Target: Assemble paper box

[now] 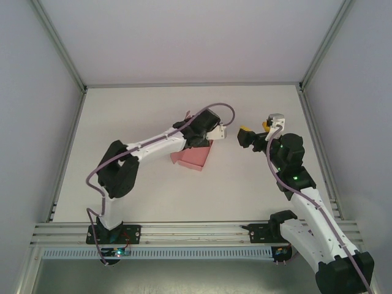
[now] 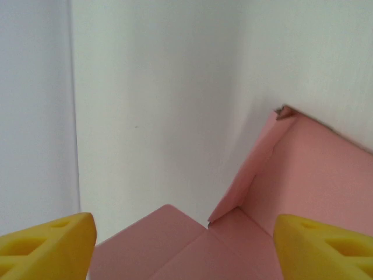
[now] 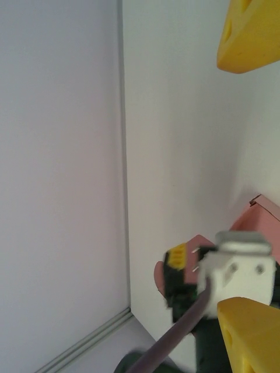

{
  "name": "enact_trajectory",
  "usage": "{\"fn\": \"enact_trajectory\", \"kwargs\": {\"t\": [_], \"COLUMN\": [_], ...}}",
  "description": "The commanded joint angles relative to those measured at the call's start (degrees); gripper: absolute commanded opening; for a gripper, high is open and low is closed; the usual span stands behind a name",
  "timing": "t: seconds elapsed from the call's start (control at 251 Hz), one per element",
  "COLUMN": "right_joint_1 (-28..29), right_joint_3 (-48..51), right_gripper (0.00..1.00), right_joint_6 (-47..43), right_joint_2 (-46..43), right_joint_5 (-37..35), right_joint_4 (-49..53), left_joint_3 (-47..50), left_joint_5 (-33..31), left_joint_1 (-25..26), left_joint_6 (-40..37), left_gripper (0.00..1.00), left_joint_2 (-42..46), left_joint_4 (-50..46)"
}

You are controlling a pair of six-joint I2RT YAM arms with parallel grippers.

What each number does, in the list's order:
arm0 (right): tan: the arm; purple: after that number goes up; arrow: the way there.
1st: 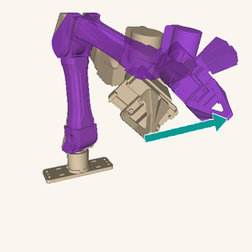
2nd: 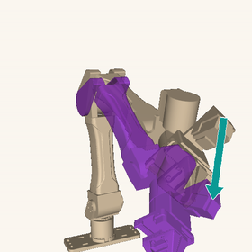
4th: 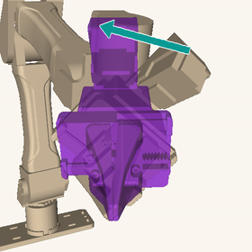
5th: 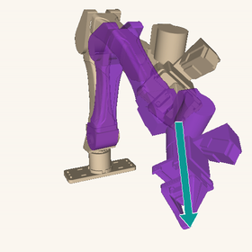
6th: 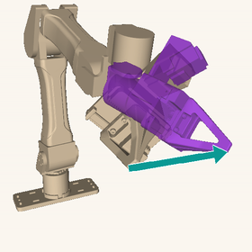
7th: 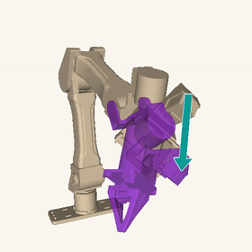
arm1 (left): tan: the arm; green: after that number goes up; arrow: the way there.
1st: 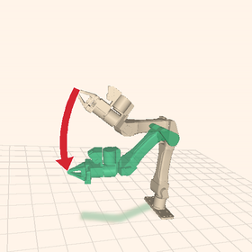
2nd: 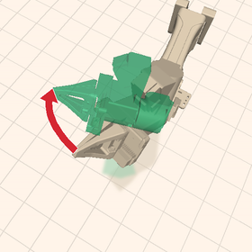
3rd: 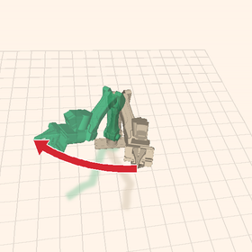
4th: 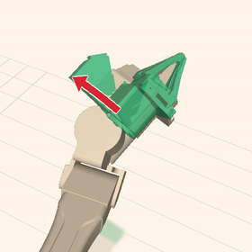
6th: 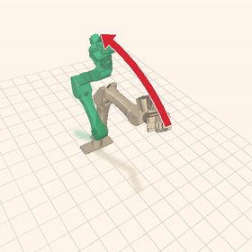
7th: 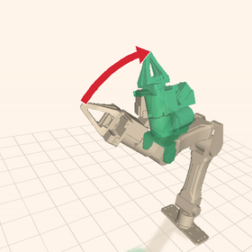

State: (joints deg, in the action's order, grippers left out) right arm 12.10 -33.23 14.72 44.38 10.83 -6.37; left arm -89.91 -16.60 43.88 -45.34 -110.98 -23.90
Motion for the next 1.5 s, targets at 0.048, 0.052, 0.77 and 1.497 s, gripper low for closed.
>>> {"fn": "enact_trajectory", "kwargs": {"t": [0.048,0.052,0.77,1.497], "right_joint_1": [-0.60,-0.63,-3.13,-3.40], "right_joint_3": [1.19,1.22,2.65,1.54], "right_gripper": [0.98,0.98,0.98,0.98], "right_joint_6": [0.58,0.57,2.33,-4.12], "right_joint_2": [0.69,0.70,5.43,9.44], "right_joint_5": [2.24,2.21,2.00,8.92], "right_joint_4": [-3.21,-3.21,-1.89,-1.03], "left_joint_3": [-7.07,-7.18,-3.94,-10.70], "left_joint_5": [-1.19,-1.61,28.25,36.32], "left_joint_1": [0.23,0.23,-16.54,-14.64], "left_joint_6": [28.22,29.00,59.42,-2.82], "left_gripper": [1.00,1.00,0.63,0.00], "left_joint_2": [5.62,5.70,7.84,3.30], "left_joint_4": [-10.65,-10.95,-24.46,-30.68]}}
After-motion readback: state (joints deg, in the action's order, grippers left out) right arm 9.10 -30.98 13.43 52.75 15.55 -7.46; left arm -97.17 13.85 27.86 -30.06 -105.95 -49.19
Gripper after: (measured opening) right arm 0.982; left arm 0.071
